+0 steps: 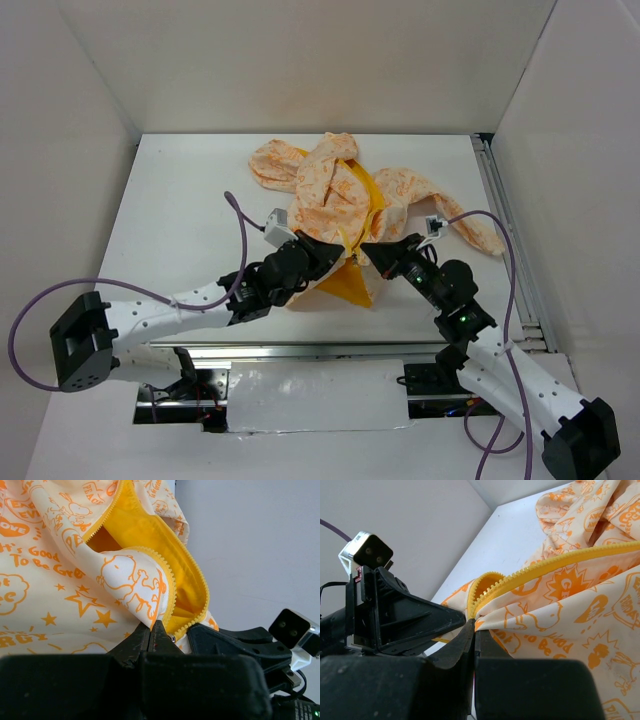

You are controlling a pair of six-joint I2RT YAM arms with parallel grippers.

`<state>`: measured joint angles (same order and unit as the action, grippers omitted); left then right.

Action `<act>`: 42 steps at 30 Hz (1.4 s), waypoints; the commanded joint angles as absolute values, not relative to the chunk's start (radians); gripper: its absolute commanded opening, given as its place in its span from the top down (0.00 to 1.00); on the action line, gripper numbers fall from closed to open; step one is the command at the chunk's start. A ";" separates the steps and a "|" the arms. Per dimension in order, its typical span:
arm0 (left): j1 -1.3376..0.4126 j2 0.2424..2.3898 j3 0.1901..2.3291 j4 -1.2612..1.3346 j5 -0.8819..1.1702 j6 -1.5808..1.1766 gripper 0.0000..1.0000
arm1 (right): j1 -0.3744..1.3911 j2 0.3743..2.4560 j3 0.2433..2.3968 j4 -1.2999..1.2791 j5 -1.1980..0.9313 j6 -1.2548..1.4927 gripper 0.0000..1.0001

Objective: Zip up the jacket

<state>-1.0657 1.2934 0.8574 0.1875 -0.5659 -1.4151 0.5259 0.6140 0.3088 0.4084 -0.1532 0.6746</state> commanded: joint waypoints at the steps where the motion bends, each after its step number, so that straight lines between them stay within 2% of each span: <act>1: -1.071 1.247 0.841 0.288 -0.545 -1.390 1.00 | 0.537 0.626 0.371 0.471 -0.144 0.655 1.00; 20: -1.072 1.244 0.862 0.215 -0.592 -1.447 1.00 | 0.545 0.580 0.327 0.453 -0.172 0.675 1.00; 42: -1.072 1.223 0.850 0.229 -0.591 -1.433 1.00 | 0.548 0.629 0.330 0.439 -0.161 0.667 1.00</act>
